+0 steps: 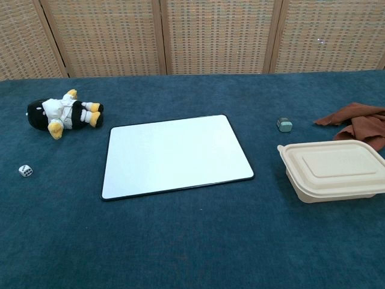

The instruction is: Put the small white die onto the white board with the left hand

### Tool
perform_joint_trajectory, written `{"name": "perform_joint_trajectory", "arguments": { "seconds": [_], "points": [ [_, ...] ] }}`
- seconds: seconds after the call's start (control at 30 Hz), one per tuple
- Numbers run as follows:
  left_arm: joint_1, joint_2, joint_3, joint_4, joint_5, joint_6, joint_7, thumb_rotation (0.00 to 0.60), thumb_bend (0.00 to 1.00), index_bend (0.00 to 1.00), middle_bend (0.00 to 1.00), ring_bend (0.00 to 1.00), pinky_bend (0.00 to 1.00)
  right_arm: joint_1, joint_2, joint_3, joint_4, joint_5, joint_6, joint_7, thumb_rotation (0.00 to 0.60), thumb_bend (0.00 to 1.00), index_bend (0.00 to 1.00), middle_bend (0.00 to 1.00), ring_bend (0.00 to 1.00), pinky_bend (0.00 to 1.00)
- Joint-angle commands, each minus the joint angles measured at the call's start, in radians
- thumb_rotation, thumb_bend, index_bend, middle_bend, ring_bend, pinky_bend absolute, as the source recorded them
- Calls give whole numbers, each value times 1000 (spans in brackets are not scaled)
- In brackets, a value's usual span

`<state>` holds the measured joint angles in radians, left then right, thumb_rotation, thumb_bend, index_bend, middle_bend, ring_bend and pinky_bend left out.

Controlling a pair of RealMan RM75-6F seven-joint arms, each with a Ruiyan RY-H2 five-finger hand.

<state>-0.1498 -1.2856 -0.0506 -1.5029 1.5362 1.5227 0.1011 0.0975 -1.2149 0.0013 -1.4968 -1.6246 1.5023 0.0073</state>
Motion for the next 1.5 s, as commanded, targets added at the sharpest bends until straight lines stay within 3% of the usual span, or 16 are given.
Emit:
{"name": "perform_joint_trajectory", "arguments": {
  "seconds": [0.03, 0.5, 0.9, 1.2, 1.33, 1.5],
  "points": [
    [1, 4, -1, -4, -5, -3, 0, 600, 180, 29, 0, 0, 0, 0, 0, -1, 0, -2, 1, 0, 600, 208, 0, 0, 0, 0],
    [-7, 33, 2, -43, -27, -50, -1, 600, 183, 29, 0, 0, 0, -8, 11, -8, -17, -17, 17, 5, 600, 208, 0, 0, 0, 0],
    [-38, 67, -11, -10, -51, -113, -28, 600, 195, 31, 0, 0, 0, -3, 6, -4, -10, -3, -3, 2, 600, 208, 0, 0, 0, 0],
    [-96, 115, -38, -4, -86, -207, -58, 600, 203, 165, 0, 0, 0, -2, 4, -5, -9, -3, -7, -2, 600, 208, 0, 0, 0, 0],
    [-132, 123, -50, 16, -117, -277, -59, 600, 210, 272, 0, 0, 0, -2, 5, -5, -10, -4, -5, -1, 600, 208, 0, 0, 0, 0],
    [-184, 107, -66, 75, -175, -377, -33, 600, 223, 299, 0, 0, 0, -2, 4, -6, -9, -4, -8, 1, 600, 208, 0, 0, 0, 0]
  ]
}}
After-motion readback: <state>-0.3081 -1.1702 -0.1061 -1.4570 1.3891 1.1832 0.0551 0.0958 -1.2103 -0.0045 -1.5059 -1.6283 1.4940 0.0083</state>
